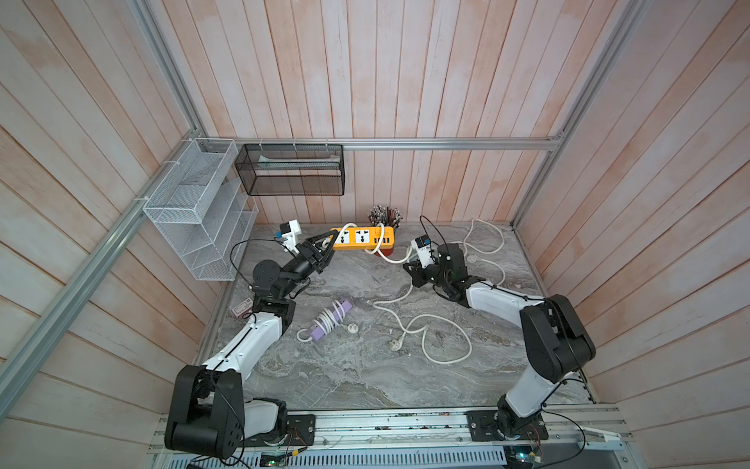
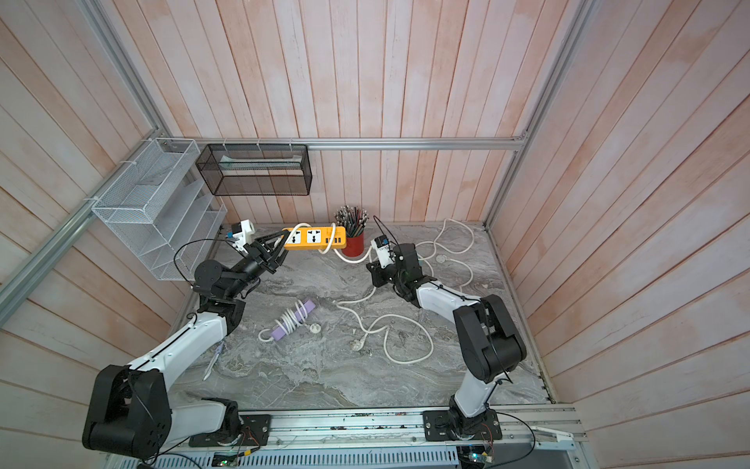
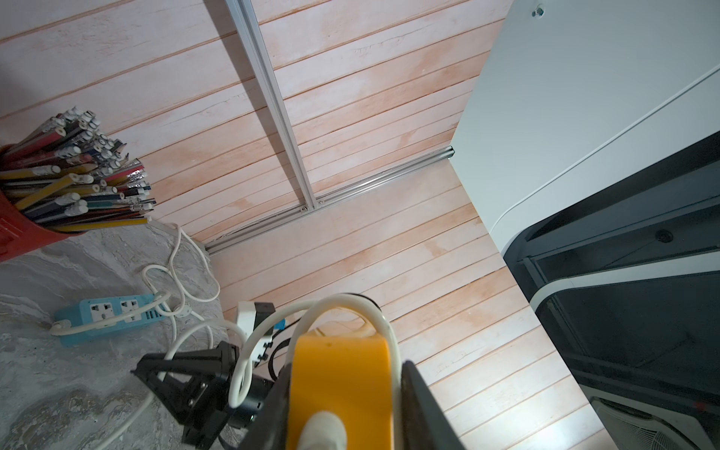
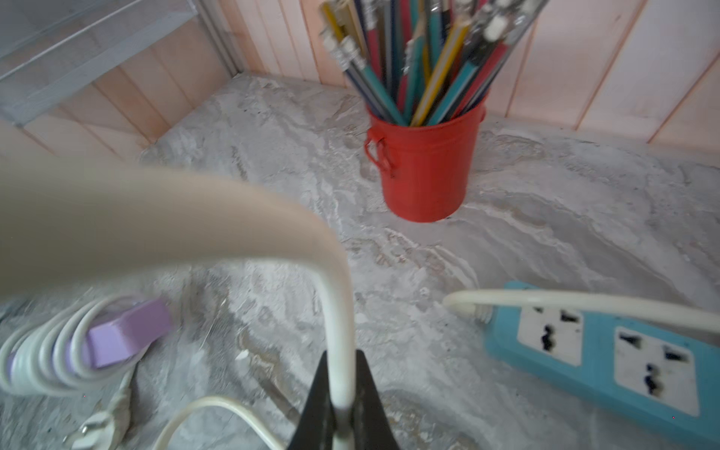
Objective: Unwrap the cord wrapped around the power strip
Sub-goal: Unwrap the power cord from the power strip.
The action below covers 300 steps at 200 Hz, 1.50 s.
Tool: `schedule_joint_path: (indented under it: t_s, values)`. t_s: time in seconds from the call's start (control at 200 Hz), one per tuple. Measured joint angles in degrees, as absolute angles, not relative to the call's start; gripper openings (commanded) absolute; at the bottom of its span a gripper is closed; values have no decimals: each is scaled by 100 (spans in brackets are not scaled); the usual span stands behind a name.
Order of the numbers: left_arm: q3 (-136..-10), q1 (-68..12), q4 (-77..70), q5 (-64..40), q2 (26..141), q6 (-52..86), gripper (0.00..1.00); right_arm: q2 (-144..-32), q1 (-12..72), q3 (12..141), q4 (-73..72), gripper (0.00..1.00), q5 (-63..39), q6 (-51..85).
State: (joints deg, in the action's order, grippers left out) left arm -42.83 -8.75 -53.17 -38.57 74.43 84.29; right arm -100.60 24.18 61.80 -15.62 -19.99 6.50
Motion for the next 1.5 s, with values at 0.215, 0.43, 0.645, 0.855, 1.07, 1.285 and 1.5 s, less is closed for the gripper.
schedule_joint_path:
  t_s: [0.215,0.43,0.645,0.855,1.07,1.285,1.5]
  values:
    - [-3988,-880,-5315,-3857,7387,8423,0,-10663,2088,7870,-1096,0,-2038,1013]
    - [-3800,-880,-5181,-3854,7408,8285,0,-10737,1881,9109,-749,0,-2235,1120]
    - [-3791,-880,-5196,-3789,7819,8097,0,-10066,1868,9091,-556,0,-2751,1208]
    - [-3811,-836,-5511,-3721,8493,8060,0,-8510,2003,7859,-593,0,-3267,1201]
    - [-4316,-740,-5542,-3704,8792,8009,0,-7966,2215,6665,-250,0,-3343,1068]
    - [-4858,-711,-5752,-3704,8807,8003,0,-8372,2119,5874,307,0,-2961,1083]
    - [-4910,-714,-5920,-3730,8801,8171,0,-9483,1730,6243,467,0,-2475,1184]
